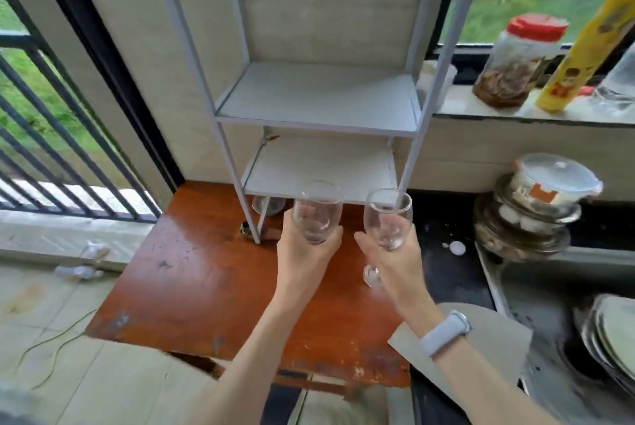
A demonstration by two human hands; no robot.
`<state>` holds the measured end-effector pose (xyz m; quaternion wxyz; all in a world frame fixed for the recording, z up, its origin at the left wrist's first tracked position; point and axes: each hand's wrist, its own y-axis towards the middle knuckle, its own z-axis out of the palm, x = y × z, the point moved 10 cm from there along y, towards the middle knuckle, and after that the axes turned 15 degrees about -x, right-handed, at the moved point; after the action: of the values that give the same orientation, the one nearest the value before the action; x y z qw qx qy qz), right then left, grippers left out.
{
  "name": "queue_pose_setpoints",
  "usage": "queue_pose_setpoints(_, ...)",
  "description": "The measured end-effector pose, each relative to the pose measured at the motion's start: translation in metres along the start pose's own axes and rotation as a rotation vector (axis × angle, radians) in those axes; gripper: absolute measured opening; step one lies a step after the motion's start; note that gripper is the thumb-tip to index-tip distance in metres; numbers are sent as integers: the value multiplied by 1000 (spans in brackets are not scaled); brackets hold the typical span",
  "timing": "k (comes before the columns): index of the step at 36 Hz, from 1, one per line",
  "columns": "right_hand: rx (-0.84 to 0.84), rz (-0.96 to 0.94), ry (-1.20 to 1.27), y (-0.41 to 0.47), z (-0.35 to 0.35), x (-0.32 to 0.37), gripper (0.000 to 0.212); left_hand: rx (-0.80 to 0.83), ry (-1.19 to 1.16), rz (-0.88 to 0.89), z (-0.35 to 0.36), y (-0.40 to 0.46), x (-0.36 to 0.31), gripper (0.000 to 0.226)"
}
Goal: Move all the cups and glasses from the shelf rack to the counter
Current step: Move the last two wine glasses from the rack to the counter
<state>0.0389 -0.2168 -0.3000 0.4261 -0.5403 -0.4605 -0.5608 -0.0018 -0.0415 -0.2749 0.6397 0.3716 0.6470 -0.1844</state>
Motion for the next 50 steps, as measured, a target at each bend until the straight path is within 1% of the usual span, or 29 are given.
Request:
queue_pose_setpoints(4,-28,35,-38,-26,-62,-8,36,88,52,-55,22,-53,-3,39)
queue_pose_setpoints(7,-117,5,-78,-40,-123,-5,36,182,45,-56,48,-97,-16,35)
queue_pose_setpoints(10,-221,33,-111,-54,-193,-13,41,295,64,-22,85,-147,-32,31)
queue_pose_setpoints(14,-387,36,-146,-75,-308,-17,43,469,63,-13,150,-228,-54,31)
queue_pose_setpoints(18,-583,2,-189,-109,-435,-6,44,659,5,-18,223,-327,-93,31)
queue_pose_setpoints(22,-770,33,-216,-159,-559,-3,39,823,-32,71,287,-435,-139,29)
queue_pose_setpoints(24,-875,58,-215,-188,-616,-1,36,910,-68,68,314,-489,-157,30)
queue_pose_setpoints(28,-1103,82,-267,-251,-714,5,34,1156,-123,55,357,-604,-182,28)
queue_pose_setpoints(31,-1258,126,-267,-296,-771,3,33,1279,-126,104,380,-678,-197,22)
queue_pose_setpoints(33,-1347,154,-254,-322,-804,2,34,1355,-122,128,393,-722,-207,24)
queue_pose_setpoints(37,-1459,207,-190,-365,-862,-4,34,1519,-124,150,418,-807,-225,43)
queue_pose_setpoints(40,-1535,220,-162,-391,-904,-9,33,1604,-118,151,437,-863,-236,36)
queue_pose_setpoints(43,-1614,233,-179,-412,-949,-12,31,1688,-120,166,459,-919,-246,36)
queue_pose_setpoints(47,-1745,252,-204,-431,-1016,-18,33,1785,-139,178,499,-990,-259,28)
queue_pose_setpoints(50,-1775,301,-242,-430,-1066,-17,36,1832,-158,221,536,-1034,-272,31)
